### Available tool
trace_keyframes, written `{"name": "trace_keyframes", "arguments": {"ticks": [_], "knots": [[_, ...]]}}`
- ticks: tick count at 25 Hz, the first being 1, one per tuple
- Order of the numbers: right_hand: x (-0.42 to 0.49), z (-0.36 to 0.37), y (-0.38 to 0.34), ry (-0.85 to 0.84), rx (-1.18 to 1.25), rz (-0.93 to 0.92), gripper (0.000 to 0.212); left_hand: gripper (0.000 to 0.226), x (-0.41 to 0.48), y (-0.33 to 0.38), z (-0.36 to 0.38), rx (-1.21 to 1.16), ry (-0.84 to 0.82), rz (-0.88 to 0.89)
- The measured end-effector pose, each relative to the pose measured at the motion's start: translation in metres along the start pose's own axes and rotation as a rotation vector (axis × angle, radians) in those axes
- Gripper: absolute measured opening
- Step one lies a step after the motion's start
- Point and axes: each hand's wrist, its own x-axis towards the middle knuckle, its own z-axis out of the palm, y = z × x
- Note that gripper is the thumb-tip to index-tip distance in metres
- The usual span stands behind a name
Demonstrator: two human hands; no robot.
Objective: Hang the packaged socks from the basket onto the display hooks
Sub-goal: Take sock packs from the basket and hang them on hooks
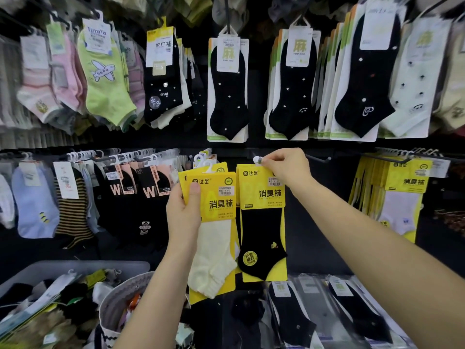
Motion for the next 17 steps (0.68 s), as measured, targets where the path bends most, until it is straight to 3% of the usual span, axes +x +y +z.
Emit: {"name": "trace_keyframes", "arguments": {"ticks": [3, 6, 10, 14, 17], "knots": [[-0.004, -0.004, 0.001, 0.008, -0.045, 0.007, 0.021, 0.013, -0.005, 0.003, 0.006, 0.011, -0.029, 0.007], [-0.02, -0.006, -0.002, 0.122, 0.038, -0.14, 0.014, 0.014, -0.013, 0.004, 0.016, -0.003, -0.058, 0.007], [-0.044, 0.0, -0.009, -0.07, -0.06, -0.318, 0.004, 0.013, -0.023, 0.005, 0.029, -0.016, -0.103, -0.019], [-0.046, -0.006, -0.009, -0.12, -0.114, -0.293, 0.011, 0.006, -0.03, 0.004, 0.037, -0.06, -0.146, -0.09], [-0.048, -0.012, -0.009, -0.198, -0.012, -0.24, 0.012, 0.01, -0.032, 0.004, 0.039, -0.08, -0.174, -0.086]]}}
